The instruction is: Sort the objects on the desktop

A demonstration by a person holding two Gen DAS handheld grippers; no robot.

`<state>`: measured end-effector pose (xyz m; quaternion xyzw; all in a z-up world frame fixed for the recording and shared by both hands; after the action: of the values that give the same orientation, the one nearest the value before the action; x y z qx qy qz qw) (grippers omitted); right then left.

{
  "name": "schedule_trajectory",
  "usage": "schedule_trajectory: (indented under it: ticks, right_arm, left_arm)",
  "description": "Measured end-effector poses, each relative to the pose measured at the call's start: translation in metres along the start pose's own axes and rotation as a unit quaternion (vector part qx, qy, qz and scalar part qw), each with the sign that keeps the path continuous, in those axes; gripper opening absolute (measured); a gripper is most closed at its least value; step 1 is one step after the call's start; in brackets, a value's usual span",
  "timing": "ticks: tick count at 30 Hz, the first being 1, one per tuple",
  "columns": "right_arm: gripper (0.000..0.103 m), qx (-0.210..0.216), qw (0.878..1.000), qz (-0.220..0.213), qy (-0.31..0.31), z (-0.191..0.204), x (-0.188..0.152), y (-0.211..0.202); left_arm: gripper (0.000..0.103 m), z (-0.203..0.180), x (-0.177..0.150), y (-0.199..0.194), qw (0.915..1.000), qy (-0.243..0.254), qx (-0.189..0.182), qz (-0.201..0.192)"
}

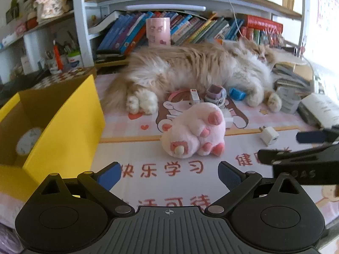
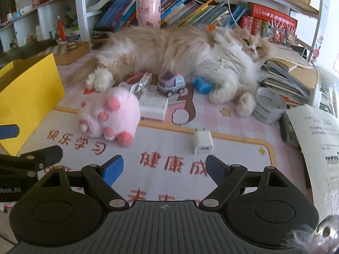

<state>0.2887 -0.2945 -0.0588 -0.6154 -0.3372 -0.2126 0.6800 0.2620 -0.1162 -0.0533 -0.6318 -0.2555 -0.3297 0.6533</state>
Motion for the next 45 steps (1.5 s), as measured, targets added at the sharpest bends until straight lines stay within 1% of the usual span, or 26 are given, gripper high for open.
schedule_trajectory:
  ticks: [4, 11, 13, 17, 21, 24, 29, 34, 36, 37, 38, 40, 43, 45]
  right_arm:
    - [0.083, 0.002, 1.000, -0.009, 0.001, -0.007, 0.009, 0.005]
    - [0.083, 0.001, 1.000, -0.008, 0.022, -0.025, 0.018, 0.017]
    - [0.083, -0.008, 1.000, -0.006, 0.027, -0.030, 0.019, 0.020]
    - [0.083, -0.008, 0.999, 0.005, 0.049, -0.042, 0.018, 0.027]
    - [0.083, -0.008, 0.998, 0.014, 0.067, -0.053, 0.018, 0.038]
    - [0.083, -0.007, 0.997, 0.021, 0.070, -0.058, 0.021, 0.049]
    - [0.081, 0.002, 0.997, 0.040, 0.069, -0.062, 0.024, 0.071]
    - [0.079, 0.009, 0.997, 0.052, 0.057, -0.063, 0.026, 0.088]
    - [0.071, 0.014, 0.997, 0.055, 0.057, -0.062, 0.026, 0.092]
    - [0.062, 0.018, 0.997, 0.058, 0.056, -0.061, 0.026, 0.094]
    - [0.057, 0.022, 0.996, 0.063, 0.056, -0.061, 0.025, 0.095]
    - [0.051, 0.025, 0.997, 0.059, 0.048, -0.058, 0.024, 0.096]
    - [0.038, 0.027, 0.998, 0.051, 0.035, -0.054, 0.024, 0.095]
    - [0.030, 0.030, 0.998, 0.047, 0.029, -0.053, 0.023, 0.094]
  left_arm:
    - [0.099, -0.004, 0.010, 0.013, 1.0000, 0.008, -0.003, -0.003]
    - [0.099, -0.018, 0.023, 0.035, 0.9992, 0.025, -0.027, -0.015]
    - [0.099, -0.022, 0.026, 0.041, 0.9989, 0.030, -0.034, -0.016]
    - [0.099, -0.026, 0.031, 0.057, 0.9983, 0.047, -0.033, -0.009]
    - [0.099, -0.029, 0.037, 0.073, 0.9978, 0.050, -0.044, -0.001]
    - [0.099, -0.032, 0.041, 0.085, 0.9971, 0.054, -0.054, 0.006]
    - [0.099, -0.037, 0.043, 0.100, 0.9961, 0.075, -0.047, 0.008]
    - [0.100, -0.037, 0.046, 0.110, 0.9958, 0.074, -0.053, 0.007]
    - [0.100, -0.037, 0.046, 0.114, 0.9959, 0.072, -0.054, 0.007]
    - [0.100, -0.037, 0.046, 0.115, 0.9959, 0.072, -0.054, 0.008]
    - [0.100, -0.037, 0.046, 0.117, 0.9959, 0.071, -0.055, 0.010]
    - [0.100, -0.036, 0.044, 0.122, 0.9957, 0.062, -0.065, 0.023]
    - [0.099, -0.035, 0.040, 0.130, 0.9951, 0.047, -0.075, 0.043]
    - [0.095, -0.036, 0.040, 0.131, 0.9952, 0.045, -0.077, 0.042]
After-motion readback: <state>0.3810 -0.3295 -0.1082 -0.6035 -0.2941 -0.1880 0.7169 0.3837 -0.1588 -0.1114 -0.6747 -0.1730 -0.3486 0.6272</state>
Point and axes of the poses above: each gripper's, at about its wrist camera, not at the fingertips, and y roughly the way its jaws point, z to its left, x to its top, the point moved 6 cm from there along y, roughly the way its jaws point, and after that the axes turned 2 degrees about y, right-handed, at the moved point
